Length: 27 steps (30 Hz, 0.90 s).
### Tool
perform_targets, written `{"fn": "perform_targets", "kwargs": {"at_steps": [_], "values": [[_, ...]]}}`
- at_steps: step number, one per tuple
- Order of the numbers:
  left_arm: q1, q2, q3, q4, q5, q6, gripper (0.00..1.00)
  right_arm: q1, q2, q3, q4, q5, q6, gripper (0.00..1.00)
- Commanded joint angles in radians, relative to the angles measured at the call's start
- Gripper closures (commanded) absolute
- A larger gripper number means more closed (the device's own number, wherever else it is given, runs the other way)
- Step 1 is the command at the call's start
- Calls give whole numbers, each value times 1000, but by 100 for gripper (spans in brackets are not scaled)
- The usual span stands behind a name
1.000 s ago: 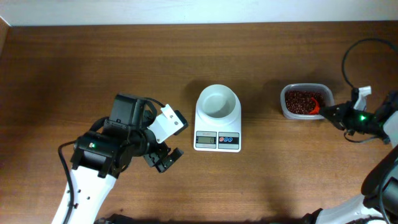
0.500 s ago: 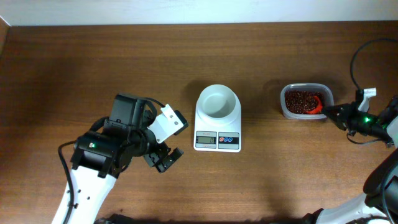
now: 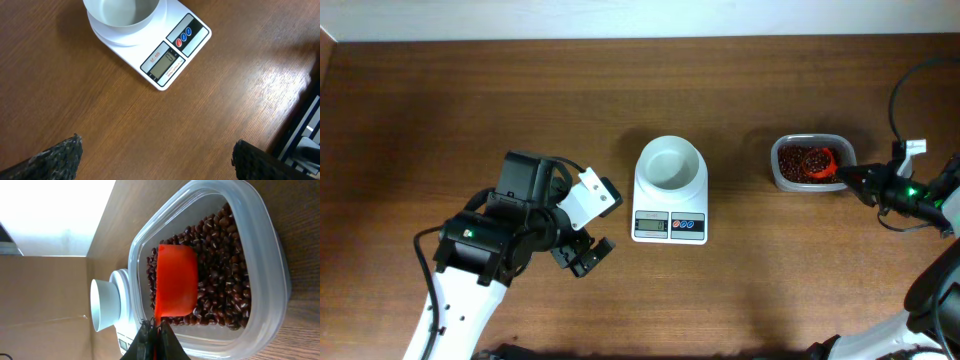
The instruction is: Scoop and weigh 50g on scale
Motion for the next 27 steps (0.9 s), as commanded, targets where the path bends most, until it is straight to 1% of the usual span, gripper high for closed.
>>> {"fn": "perform_targets", "kwargs": {"at_steps": [1, 6, 11, 14, 21, 27], "values": [[4, 0, 0, -1, 18, 19, 1, -9, 11, -8, 3, -40, -7, 96], [4, 0, 0, -1, 18, 19, 1, -24, 11, -8, -1, -48, -7, 96], [4, 0, 0, -1, 18, 19, 1, -61, 11, -8, -4, -106, -8, 96], [4, 0, 0, -1, 18, 19, 1, -60, 11, -8, -1, -99, -53, 96], [4, 0, 0, -1, 18, 19, 1, -59, 11, -8, -11, -101, -53, 96], [4, 0, 0, -1, 18, 19, 1, -59, 11, -9, -53, -50, -68, 96]]}}
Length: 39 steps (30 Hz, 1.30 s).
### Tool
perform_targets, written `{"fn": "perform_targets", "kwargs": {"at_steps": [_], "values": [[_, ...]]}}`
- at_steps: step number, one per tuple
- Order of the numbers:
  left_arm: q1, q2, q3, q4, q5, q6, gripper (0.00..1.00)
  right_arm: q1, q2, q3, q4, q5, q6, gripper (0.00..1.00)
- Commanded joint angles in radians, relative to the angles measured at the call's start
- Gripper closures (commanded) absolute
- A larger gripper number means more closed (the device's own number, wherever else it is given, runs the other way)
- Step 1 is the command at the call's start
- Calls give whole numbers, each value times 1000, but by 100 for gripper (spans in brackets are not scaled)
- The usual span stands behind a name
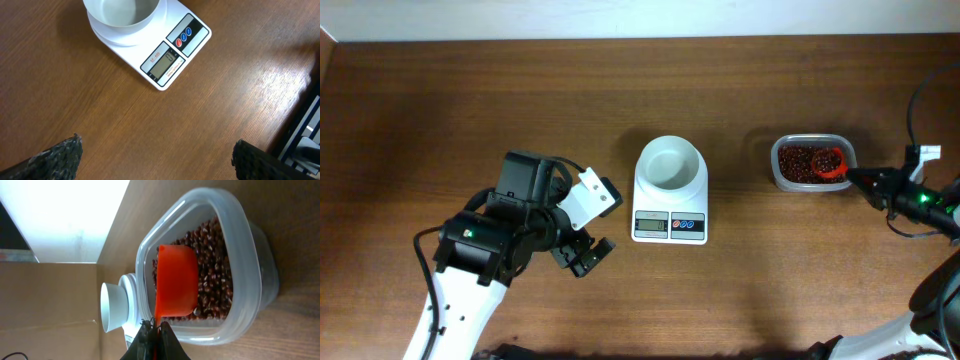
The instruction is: Scoop and weigh 50g on scale
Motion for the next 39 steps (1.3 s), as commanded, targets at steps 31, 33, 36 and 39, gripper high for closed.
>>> {"fn": "perform_targets", "kwargs": {"at_steps": [31, 33, 36, 39], "values": [[4, 0, 0, -1, 18, 19, 1, 1, 11, -9, -55, 18, 162, 96], [4, 0, 0, -1, 18, 19, 1, 1, 11, -9, -47, 28, 204, 96], [4, 0, 0, -1, 18, 19, 1, 1, 11, -9, -47, 81, 281, 96], [4, 0, 0, -1, 18, 19, 1, 1, 11, -9, -49, 95, 332, 96]]}}
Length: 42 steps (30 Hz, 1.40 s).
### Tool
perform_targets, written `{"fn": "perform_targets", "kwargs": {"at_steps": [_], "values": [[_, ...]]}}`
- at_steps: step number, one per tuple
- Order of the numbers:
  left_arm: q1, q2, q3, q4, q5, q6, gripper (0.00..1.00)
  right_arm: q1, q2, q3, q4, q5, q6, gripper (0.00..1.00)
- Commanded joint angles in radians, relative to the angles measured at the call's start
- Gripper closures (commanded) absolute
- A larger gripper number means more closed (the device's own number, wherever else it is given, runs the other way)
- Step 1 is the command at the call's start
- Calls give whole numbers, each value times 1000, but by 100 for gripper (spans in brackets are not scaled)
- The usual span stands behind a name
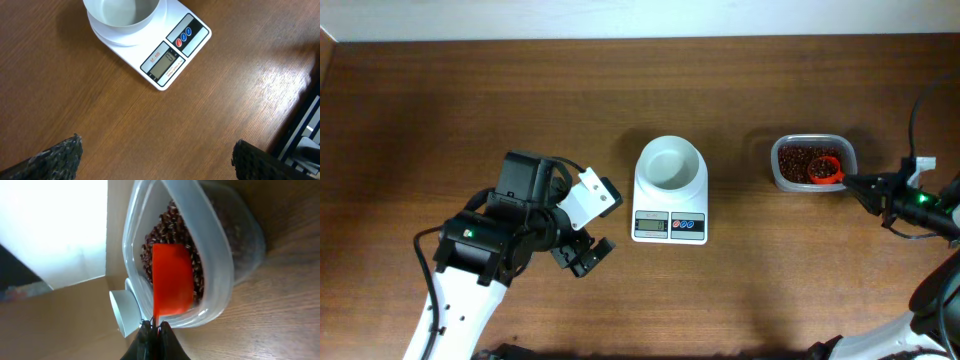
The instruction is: Scoop and weigh 50g on scale
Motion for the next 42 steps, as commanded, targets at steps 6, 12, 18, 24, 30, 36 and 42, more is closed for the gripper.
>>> {"fn": "perform_targets", "kwargs": {"at_steps": [6, 12, 18, 24, 30, 36, 42], "values": [[4, 0, 0, -1, 18, 19, 1, 1, 11, -3, -6, 32, 133, 96], [4, 0, 0, -1, 18, 19, 1, 1, 11, -3, 10, -32, 150, 96], [4, 0, 0, -1, 18, 19, 1, 1, 11, -3, 68, -59, 106, 96], [4, 0, 0, -1, 18, 19, 1, 1, 11, -3, 67, -102, -92, 96], [4, 0, 0, -1, 18, 19, 1, 12, 5, -3, 38, -101, -189, 96], [4, 0, 0, -1, 18, 19, 1, 41, -11, -1, 17, -66, -224, 96], [4, 0, 0, -1, 18, 19, 1, 42, -24, 4, 40, -33, -225, 96]]}}
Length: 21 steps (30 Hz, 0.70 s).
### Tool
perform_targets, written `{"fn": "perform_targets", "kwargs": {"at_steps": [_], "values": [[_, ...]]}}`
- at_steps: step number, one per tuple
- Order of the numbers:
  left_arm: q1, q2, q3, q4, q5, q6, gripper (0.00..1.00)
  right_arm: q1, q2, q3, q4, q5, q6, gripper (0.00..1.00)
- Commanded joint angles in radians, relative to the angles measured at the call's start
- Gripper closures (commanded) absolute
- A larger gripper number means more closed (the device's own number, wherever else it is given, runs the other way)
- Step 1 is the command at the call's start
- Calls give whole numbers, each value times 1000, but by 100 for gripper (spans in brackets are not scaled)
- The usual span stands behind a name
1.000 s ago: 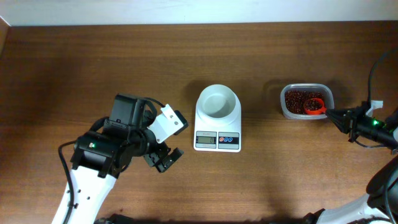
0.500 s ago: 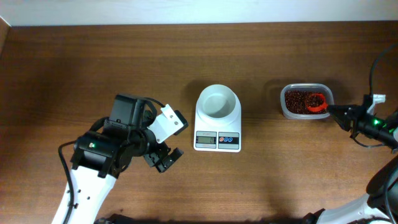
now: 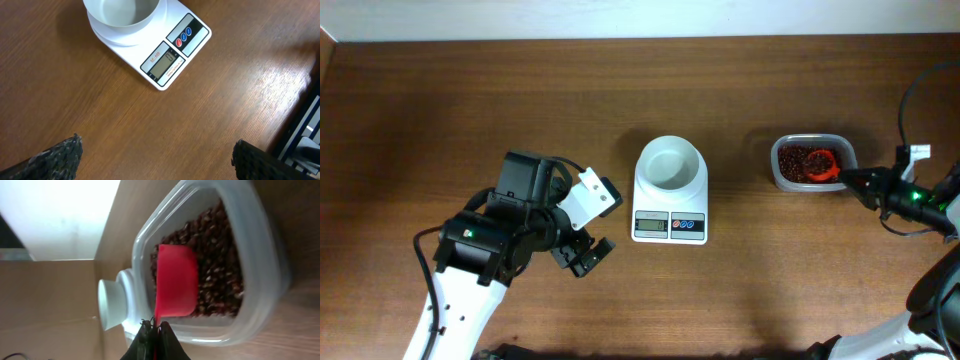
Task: Scoop and weigh 50g on scale
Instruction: 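Lift the filled scoop out of the tub with the right gripper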
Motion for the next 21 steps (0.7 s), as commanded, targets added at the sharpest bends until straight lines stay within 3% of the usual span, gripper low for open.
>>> {"fn": "perform_targets", "kwargs": {"at_steps": [1, 7, 21], "values": [[4, 0, 0, -1, 18, 19, 1, 7, -29, 4, -10, -10, -15, 96], [4, 0, 0, -1, 18, 19, 1, 12, -52, 24, 8, 48, -6, 96], [4, 0, 0, -1, 18, 19, 1, 2, -63, 32, 11, -100, 44, 96]]}}
